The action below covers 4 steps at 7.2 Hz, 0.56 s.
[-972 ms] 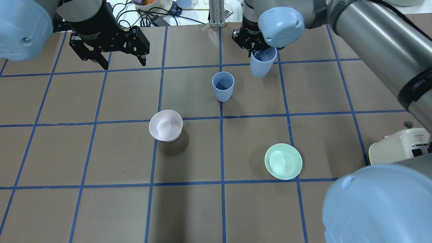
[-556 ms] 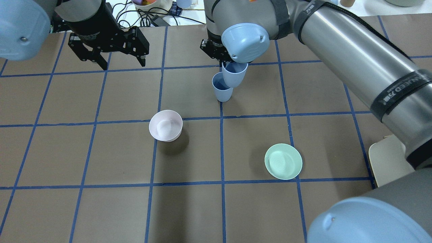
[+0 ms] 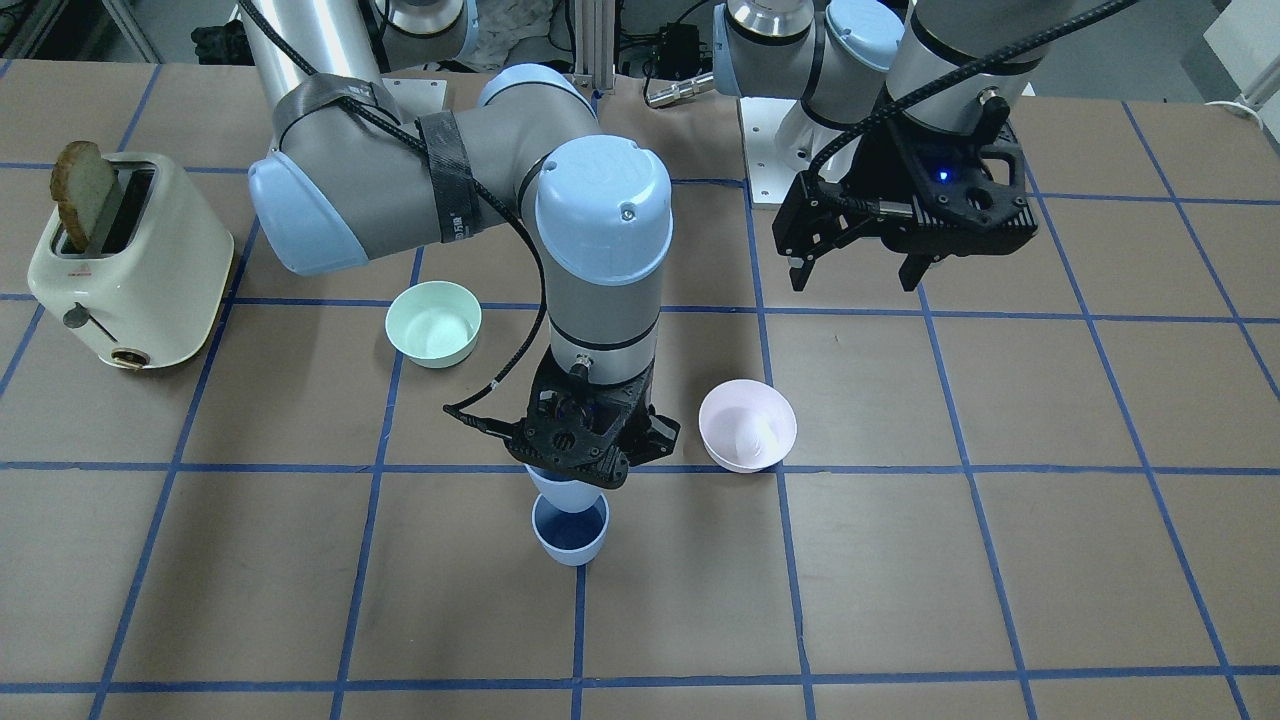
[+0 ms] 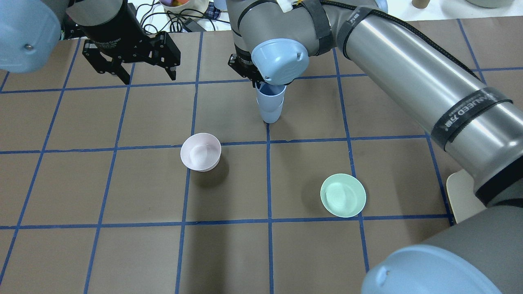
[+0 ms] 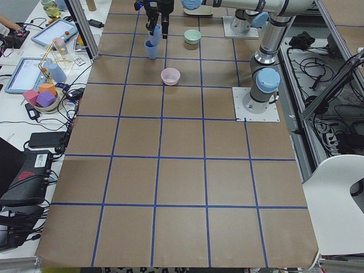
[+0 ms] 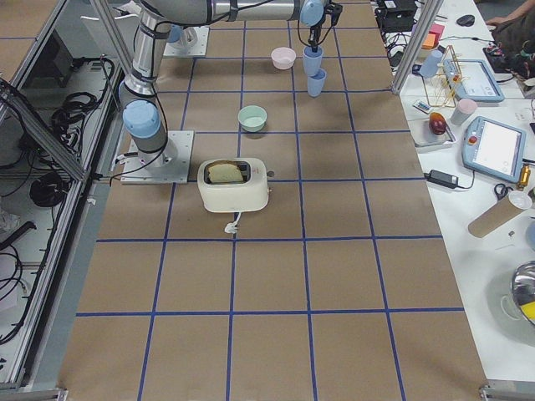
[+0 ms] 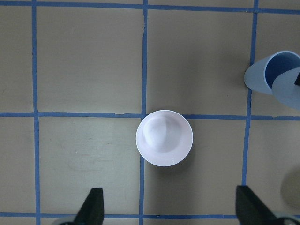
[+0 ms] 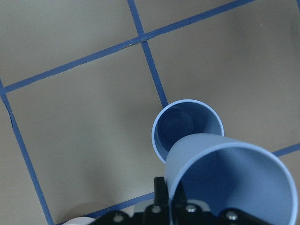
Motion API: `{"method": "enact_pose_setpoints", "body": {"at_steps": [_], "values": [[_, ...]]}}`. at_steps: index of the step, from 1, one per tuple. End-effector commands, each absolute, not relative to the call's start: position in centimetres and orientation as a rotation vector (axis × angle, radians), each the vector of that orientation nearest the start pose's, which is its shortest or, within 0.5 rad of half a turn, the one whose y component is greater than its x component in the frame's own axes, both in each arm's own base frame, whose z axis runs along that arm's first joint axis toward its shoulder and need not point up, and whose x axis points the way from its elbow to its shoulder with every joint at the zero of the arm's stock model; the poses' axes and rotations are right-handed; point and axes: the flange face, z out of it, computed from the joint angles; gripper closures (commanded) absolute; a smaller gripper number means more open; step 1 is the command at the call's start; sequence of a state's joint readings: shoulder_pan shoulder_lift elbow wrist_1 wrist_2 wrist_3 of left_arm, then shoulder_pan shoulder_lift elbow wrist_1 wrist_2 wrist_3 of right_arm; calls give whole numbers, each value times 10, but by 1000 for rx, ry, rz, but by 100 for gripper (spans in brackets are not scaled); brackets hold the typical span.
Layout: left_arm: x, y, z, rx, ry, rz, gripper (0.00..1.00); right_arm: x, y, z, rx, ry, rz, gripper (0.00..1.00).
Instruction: Stack blue cups with both arms
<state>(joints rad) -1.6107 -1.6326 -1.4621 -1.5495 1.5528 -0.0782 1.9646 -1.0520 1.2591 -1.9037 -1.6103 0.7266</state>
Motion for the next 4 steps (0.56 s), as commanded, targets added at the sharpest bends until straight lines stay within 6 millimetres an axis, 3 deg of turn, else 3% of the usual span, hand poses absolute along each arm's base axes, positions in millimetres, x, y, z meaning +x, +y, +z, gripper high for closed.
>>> {"method": "enact_pose_setpoints", "body": {"at_steps": [1, 3, 4], "values": [[-156, -518, 513, -60, 3162, -105, 0, 392, -604, 361, 526, 3054, -189, 100], [-156, -518, 513, -60, 3162, -107, 0, 393, -606, 364, 523, 3051, -200, 100], [-156, -517, 513, -60, 3162, -107, 0, 394, -611, 375, 507, 3045, -238, 100]]}}
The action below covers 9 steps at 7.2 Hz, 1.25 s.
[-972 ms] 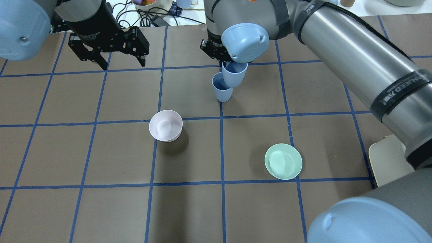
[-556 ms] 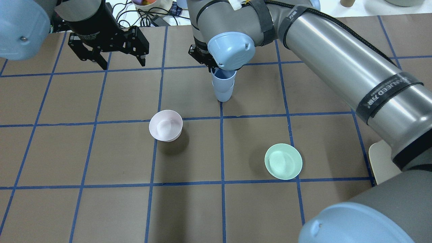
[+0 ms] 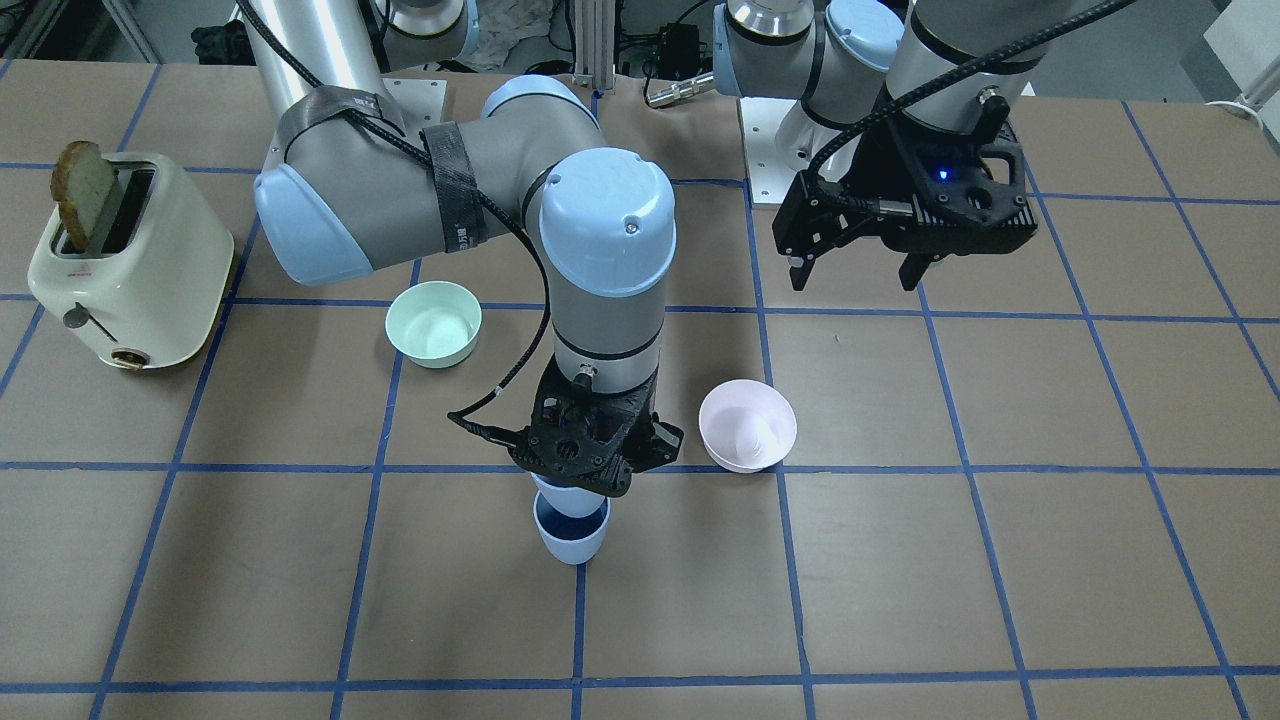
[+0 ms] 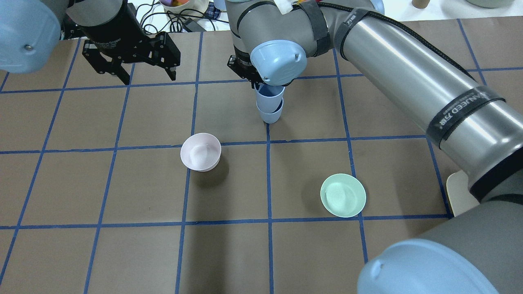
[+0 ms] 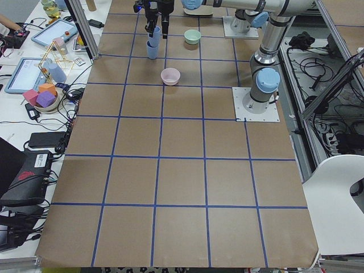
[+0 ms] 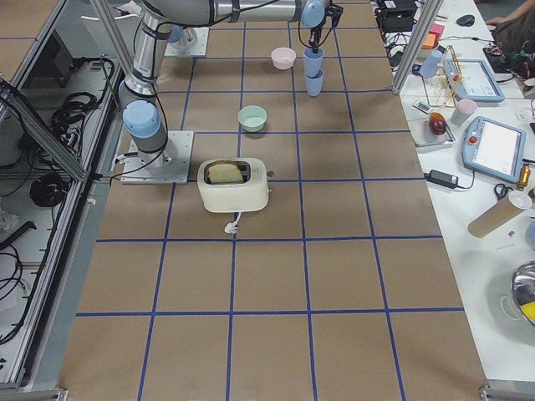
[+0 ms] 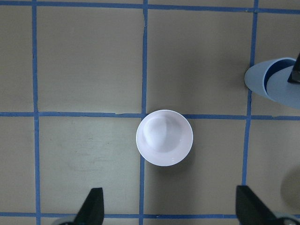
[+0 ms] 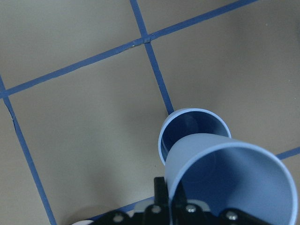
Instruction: Stack blue cups with both arms
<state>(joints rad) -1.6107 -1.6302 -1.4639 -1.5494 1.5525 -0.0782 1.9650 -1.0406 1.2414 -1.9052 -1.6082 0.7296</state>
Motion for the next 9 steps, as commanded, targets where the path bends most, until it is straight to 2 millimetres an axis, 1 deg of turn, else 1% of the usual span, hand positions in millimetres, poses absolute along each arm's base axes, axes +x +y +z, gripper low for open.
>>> {"method": "enact_pose_setpoints", "body": {"at_steps": [1, 2, 3, 4, 6, 7, 8, 9], "values": [[-156, -518, 512, -60, 3162, -105, 0, 397, -619, 377, 502, 3041, -251, 96], [-156, -518, 512, -60, 3162, -105, 0, 399, -622, 368, 501, 3043, -229, 81], [-156, -518, 511, -60, 3162, -102, 0, 399, -623, 361, 503, 3054, -211, 81], [-156, -518, 511, -60, 3162, -102, 0, 398, -623, 359, 506, 3060, -206, 81], [-156, -518, 511, -60, 3162, -102, 0, 397, -621, 360, 511, 3074, -186, 81], [-156, -518, 511, -60, 3162, -102, 0, 392, -624, 363, 520, 3071, -187, 81], [-156, -519, 511, -60, 3162, -100, 0, 385, -624, 371, 531, 3067, -191, 32], [-156, -519, 511, -60, 3162, -102, 0, 375, -625, 379, 551, 3066, -193, 0]]}}
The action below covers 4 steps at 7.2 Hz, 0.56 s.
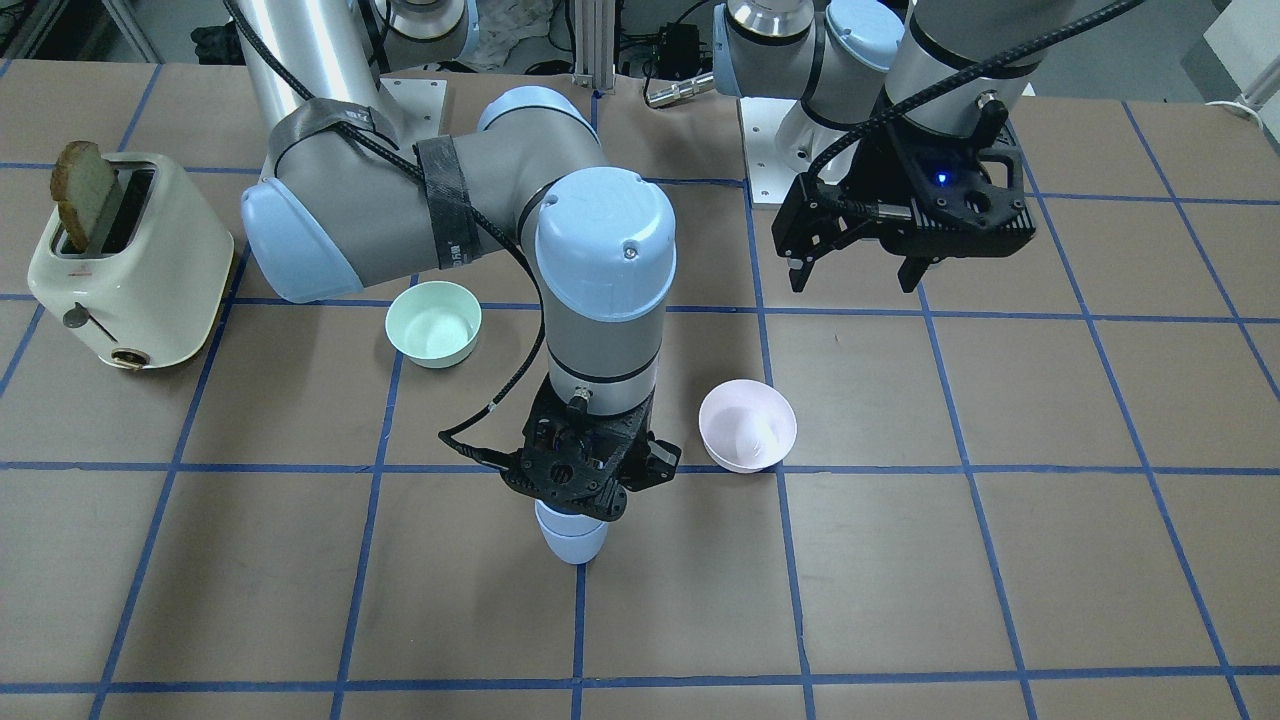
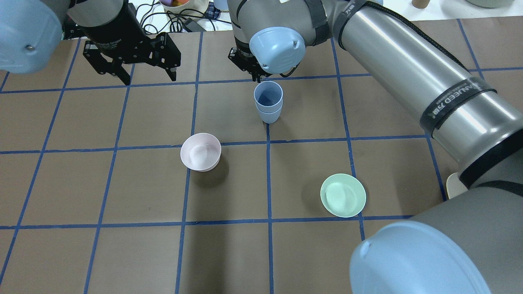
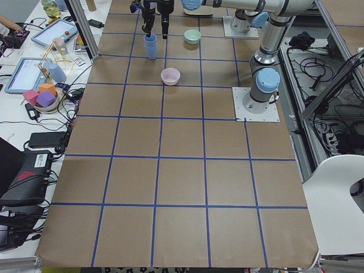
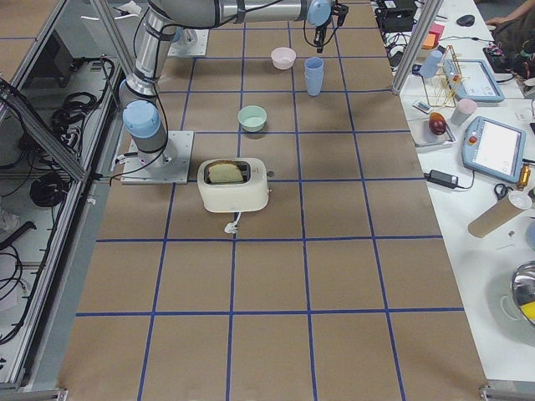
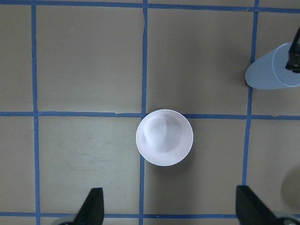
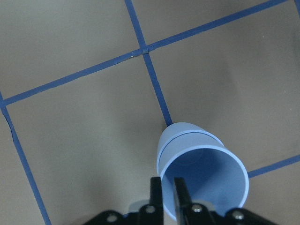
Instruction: Stack blue cups with both arms
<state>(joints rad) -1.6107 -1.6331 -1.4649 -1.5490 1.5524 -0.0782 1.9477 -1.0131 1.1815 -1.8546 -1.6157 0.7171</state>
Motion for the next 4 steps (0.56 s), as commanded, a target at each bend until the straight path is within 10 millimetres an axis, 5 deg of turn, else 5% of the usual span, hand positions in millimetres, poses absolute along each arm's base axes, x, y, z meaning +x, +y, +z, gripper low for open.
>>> {"method": "enact_pose_setpoints", "body": {"at_steps": [1, 4], "values": [[-156, -519, 511, -60, 3162, -100, 0, 344, -632, 385, 568, 3083, -120, 0], [-157, -517, 511, -57, 3162, -98, 0, 227, -640, 438, 442, 3110, -35, 0]]}}
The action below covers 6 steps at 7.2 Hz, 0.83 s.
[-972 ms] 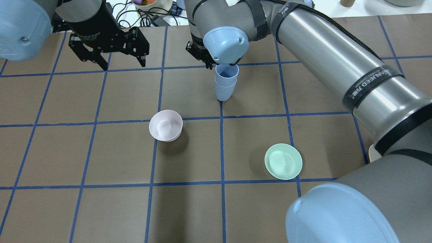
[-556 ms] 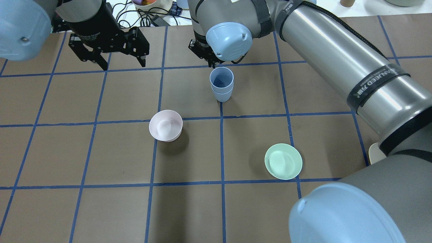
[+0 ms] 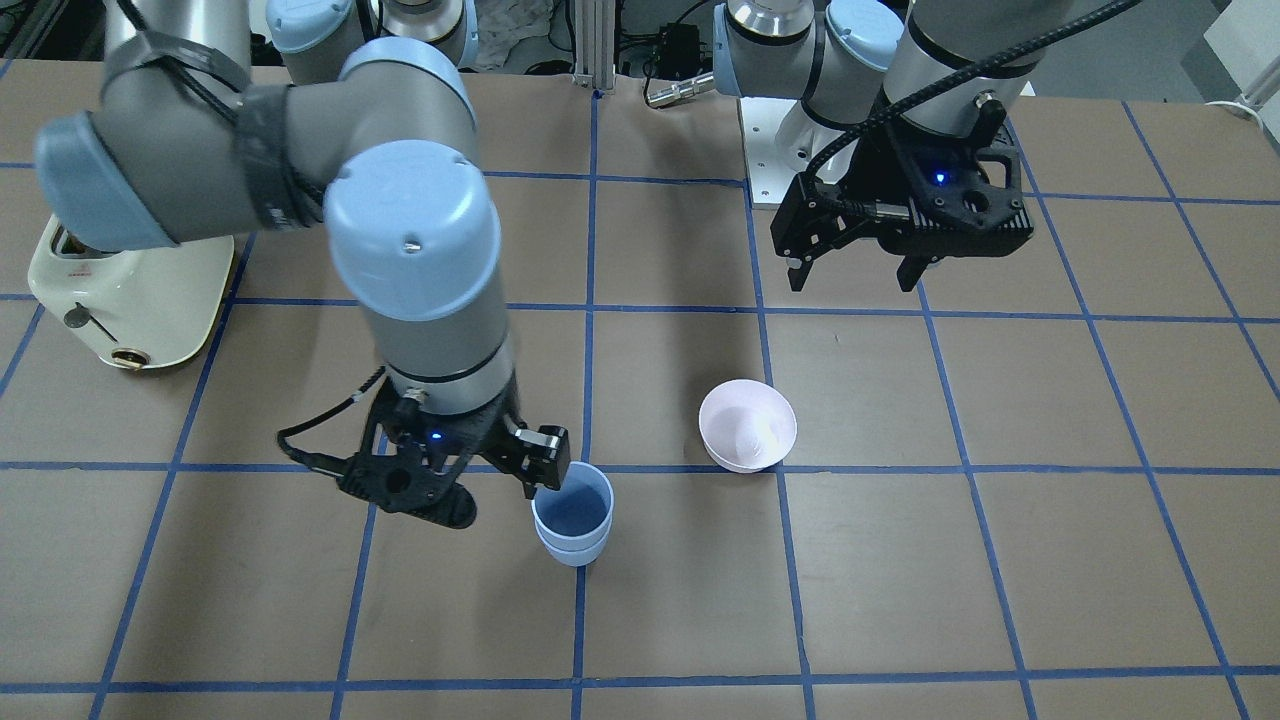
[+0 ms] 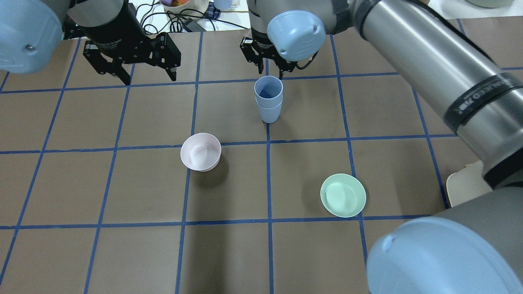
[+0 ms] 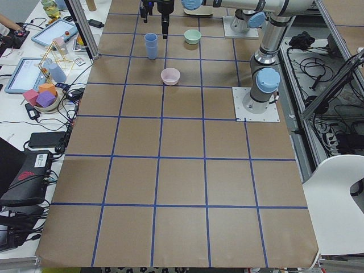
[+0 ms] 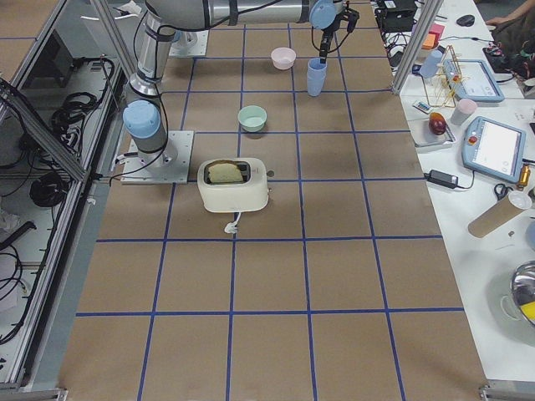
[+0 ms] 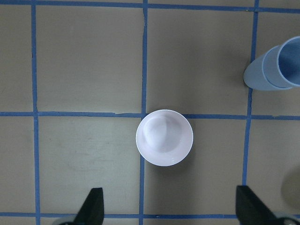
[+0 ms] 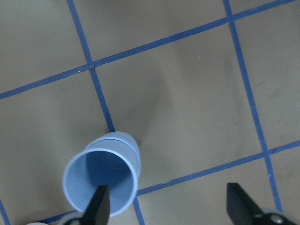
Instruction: Stack blue cups with both arms
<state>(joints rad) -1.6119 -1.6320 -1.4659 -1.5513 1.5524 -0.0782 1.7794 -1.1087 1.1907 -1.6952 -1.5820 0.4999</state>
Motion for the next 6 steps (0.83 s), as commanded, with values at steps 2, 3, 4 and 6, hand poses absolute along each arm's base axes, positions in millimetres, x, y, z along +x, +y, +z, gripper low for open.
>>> {"method": "enact_pose_setpoints", "body": {"at_steps": [2, 3, 4, 6], "values": [[-157, -516, 512, -57, 3162, -100, 0, 188, -634, 454, 326, 3135, 31, 0], [-157, -516, 512, -57, 3162, -100, 0, 171, -624, 467, 261, 3142, 63, 0], [-157, -518, 511, -57, 3162, -100, 0, 156, -615, 481, 218, 3145, 81, 0], [-157, -517, 510, -55, 3162, -95, 0, 126, -591, 489, 200, 3143, 115, 0]]}}
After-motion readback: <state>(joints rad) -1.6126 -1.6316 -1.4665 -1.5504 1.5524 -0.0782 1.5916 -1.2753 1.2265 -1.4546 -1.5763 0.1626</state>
